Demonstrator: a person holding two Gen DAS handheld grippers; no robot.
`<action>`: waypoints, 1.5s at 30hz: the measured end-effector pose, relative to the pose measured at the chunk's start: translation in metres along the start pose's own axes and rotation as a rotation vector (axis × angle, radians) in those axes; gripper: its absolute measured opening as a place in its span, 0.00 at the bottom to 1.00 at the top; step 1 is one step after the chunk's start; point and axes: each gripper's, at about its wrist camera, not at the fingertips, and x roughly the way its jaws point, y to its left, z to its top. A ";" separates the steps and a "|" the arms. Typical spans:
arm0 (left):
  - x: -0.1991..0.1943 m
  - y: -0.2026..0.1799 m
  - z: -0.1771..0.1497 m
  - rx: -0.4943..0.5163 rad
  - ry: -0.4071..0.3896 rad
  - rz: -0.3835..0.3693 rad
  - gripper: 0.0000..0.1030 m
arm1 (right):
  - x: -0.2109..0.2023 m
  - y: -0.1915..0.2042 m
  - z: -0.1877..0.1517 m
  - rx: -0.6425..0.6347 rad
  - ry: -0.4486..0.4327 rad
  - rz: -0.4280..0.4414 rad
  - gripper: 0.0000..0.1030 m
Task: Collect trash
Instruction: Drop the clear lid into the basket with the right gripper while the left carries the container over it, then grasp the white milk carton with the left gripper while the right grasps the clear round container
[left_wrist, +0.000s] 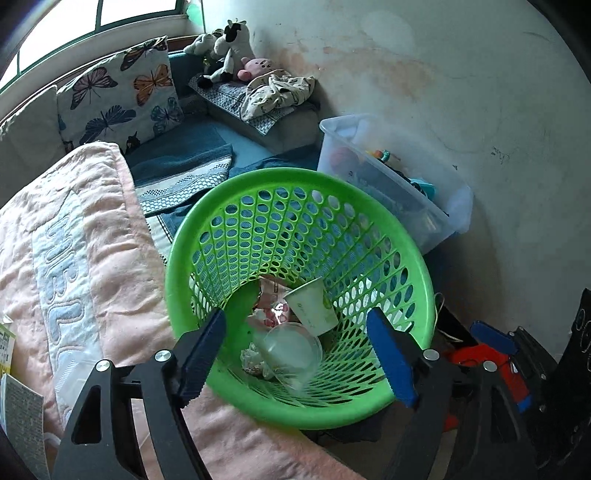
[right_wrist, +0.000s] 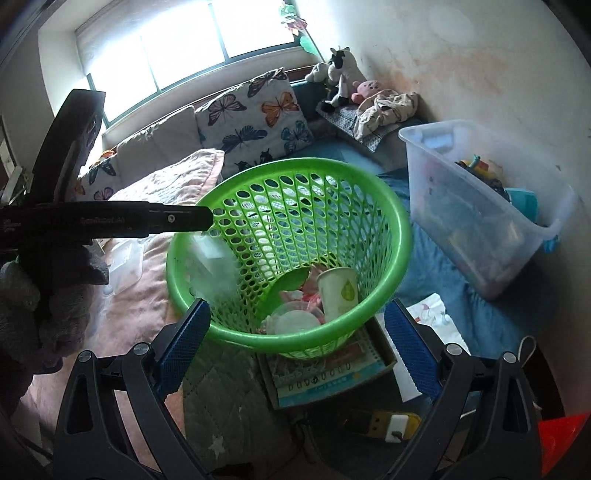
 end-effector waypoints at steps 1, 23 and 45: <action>-0.001 0.000 -0.001 0.001 -0.002 0.002 0.73 | -0.001 0.000 -0.001 0.002 0.000 0.002 0.92; -0.118 0.109 -0.057 -0.127 -0.122 0.206 0.73 | -0.010 0.070 -0.002 -0.091 -0.009 0.096 0.92; -0.113 0.216 -0.086 -0.308 0.040 0.204 0.74 | 0.007 0.130 0.003 -0.189 0.023 0.166 0.92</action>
